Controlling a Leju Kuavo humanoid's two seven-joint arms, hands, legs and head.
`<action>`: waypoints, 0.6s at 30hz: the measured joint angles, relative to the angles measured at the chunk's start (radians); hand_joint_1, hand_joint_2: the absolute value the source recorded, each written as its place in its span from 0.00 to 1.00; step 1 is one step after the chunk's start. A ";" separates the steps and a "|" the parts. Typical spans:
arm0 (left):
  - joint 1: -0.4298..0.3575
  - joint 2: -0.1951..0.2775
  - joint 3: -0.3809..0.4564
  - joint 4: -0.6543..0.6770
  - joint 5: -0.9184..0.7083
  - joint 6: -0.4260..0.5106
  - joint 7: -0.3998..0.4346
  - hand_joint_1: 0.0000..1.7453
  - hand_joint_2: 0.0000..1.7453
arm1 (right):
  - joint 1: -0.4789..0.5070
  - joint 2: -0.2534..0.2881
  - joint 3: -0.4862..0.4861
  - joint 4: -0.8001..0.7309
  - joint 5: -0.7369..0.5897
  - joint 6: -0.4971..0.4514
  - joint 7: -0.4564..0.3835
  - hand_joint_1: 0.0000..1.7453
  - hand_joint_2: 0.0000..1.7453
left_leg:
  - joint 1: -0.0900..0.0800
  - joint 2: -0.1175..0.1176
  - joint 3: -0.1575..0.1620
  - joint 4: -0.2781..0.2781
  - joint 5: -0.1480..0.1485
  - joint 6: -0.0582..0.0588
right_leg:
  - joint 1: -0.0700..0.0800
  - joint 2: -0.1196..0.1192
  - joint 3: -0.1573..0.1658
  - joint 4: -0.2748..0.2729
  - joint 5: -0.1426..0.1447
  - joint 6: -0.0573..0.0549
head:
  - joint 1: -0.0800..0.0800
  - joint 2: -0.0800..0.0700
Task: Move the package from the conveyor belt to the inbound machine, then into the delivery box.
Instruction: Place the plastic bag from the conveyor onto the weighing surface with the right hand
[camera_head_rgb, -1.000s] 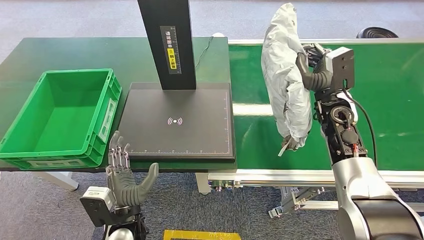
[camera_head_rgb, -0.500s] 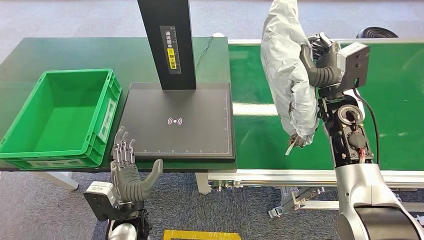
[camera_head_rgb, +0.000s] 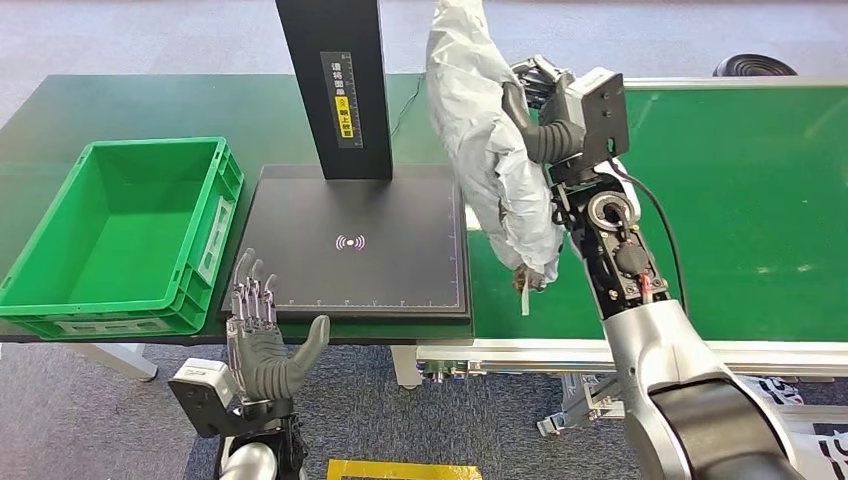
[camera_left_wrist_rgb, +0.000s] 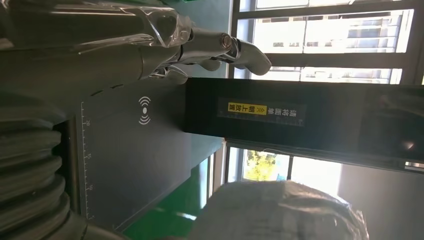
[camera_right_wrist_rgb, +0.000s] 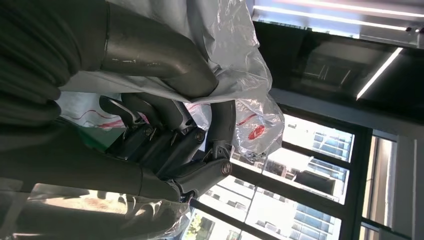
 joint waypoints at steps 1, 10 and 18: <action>-0.001 -0.001 0.000 0.003 0.000 -0.001 0.000 0.00 1.00 | -0.007 0.015 0.006 0.017 0.000 -0.007 -0.002 1.00 1.00 | 0.000 0.000 0.000 0.000 0.000 0.000 | 0.000 0.000 0.000 0.000 0.000 0.000 | 0.000 0.000; -0.003 -0.004 -0.001 0.009 -0.007 0.002 0.000 0.00 1.00 | -0.048 0.120 0.041 0.147 -0.011 -0.028 -0.020 1.00 1.00 | 0.000 0.000 0.000 0.000 0.000 0.000 | 0.000 0.000 0.000 0.000 0.000 0.000 | 0.000 0.000; -0.009 -0.006 -0.005 0.023 -0.007 0.005 0.000 0.00 1.00 | -0.061 0.205 0.061 0.203 -0.019 -0.030 -0.020 1.00 1.00 | 0.000 0.001 0.000 0.000 0.000 0.000 | 0.000 0.000 -0.001 0.000 0.000 0.000 | 0.000 0.000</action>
